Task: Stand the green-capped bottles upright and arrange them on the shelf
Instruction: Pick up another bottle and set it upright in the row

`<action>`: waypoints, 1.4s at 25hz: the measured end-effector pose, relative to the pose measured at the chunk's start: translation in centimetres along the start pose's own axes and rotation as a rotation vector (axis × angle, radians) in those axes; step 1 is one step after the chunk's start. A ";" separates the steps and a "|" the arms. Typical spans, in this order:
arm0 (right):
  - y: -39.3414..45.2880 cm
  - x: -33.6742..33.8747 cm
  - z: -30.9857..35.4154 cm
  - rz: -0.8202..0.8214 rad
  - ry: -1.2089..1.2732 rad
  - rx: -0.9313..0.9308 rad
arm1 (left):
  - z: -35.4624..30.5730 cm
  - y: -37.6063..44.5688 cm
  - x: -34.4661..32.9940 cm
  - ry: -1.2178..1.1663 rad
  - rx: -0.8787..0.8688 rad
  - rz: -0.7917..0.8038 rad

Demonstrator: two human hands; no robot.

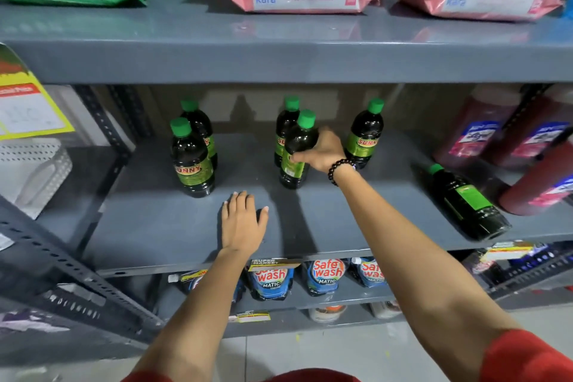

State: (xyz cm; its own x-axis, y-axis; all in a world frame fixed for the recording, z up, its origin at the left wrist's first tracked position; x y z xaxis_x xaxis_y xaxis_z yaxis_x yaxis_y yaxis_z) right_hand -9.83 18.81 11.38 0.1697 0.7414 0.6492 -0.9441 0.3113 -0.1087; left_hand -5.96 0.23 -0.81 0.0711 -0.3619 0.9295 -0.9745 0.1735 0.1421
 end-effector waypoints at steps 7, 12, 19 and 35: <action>1.1 -2.8 0.3 0.118 -0.110 0.043 | 0.2 -0.1 -0.2 0.043 0.021 0.034; -0.1 0.3 4.8 -0.095 -0.164 0.158 | 0.4 0.1 -0.8 0.078 0.000 0.043; 0.2 1.3 7.0 0.129 -0.394 0.338 | 0.5 0.1 -0.8 0.078 -0.006 0.022; 0.0 0.8 6.6 -0.085 -0.438 0.270 | 0.8 0.2 -1.2 0.074 -0.026 -0.004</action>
State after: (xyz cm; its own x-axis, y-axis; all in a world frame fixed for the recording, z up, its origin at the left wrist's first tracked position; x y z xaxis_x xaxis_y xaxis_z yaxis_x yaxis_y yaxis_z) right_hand -11.52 15.49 16.85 0.1694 0.3840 0.9077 -0.9812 0.1521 0.1187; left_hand -6.41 -0.09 -2.15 0.0917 -0.2945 0.9513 -0.9684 0.1960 0.1540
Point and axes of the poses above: each hand's wrist, its own y-axis towards the middle knuckle, its own x-axis out of the back of the hand, z = x × y, the point moved 4 cm from there along y, towards the middle knuckle, and after that the axes turned 2 degrees about z, right-handed, at the moved point
